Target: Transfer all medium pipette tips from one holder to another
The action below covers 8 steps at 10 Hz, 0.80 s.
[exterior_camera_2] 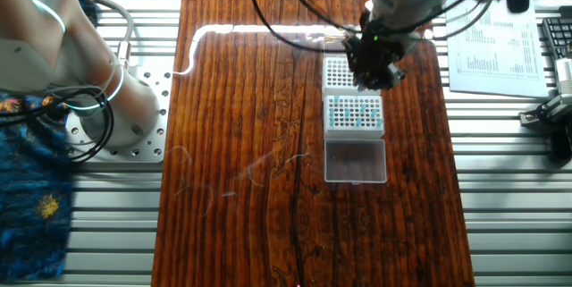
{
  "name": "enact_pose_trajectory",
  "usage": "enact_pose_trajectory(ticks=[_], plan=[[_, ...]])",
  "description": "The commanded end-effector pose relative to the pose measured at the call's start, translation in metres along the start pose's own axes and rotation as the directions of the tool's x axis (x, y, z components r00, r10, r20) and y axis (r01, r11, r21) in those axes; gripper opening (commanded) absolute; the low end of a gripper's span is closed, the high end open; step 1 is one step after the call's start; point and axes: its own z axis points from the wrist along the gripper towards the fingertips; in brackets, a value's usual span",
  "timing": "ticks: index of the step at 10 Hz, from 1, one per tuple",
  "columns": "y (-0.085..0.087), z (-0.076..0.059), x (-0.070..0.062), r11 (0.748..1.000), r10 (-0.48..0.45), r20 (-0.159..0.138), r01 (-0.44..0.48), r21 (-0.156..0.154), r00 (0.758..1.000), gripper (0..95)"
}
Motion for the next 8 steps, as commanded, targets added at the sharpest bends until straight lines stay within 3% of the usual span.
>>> enact_pose_trajectory(ticks=[1,3,5,8], plan=[[0.001,-0.01,-0.005,1.0,0.002,-0.009,-0.002,-0.009,1.0,0.0],[0.005,-0.017,-0.013,0.999,0.029,-0.004,-0.029,-0.015,1.0,0.0],[0.017,-0.014,-0.025,0.997,0.071,0.012,-0.071,-0.026,0.997,0.0],[0.039,-0.011,-0.04,0.993,0.112,0.013,-0.111,-0.026,0.994,0.0]])
